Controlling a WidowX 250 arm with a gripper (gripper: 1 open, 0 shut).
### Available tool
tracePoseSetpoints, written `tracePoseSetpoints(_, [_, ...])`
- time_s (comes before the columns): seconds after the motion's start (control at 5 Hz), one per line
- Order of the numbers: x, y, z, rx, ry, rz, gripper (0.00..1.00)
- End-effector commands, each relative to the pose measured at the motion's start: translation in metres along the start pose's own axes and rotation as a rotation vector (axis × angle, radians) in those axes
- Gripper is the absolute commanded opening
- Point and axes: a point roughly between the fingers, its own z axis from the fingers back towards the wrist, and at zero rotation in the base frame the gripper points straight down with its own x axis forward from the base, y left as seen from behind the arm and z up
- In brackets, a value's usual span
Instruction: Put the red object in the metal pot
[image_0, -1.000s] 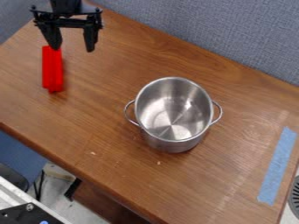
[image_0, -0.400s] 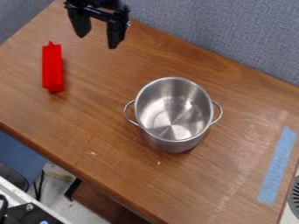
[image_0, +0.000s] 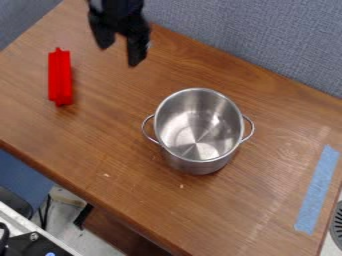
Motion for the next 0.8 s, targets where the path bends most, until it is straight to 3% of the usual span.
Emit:
tracePoseSetpoints(0.0, [-0.018, 0.022, -0.009, 0.028, -0.034, 0.098, 1.0])
tracePoseSetpoints(0.2, [-0.034, 0.043, -0.03, 0.045, -0.052, 0.205, 1.0])
tracePoseSetpoints(0.6, [-0.043, 0.071, -0.032, 0.065, -0.041, 0.486, 1.0])
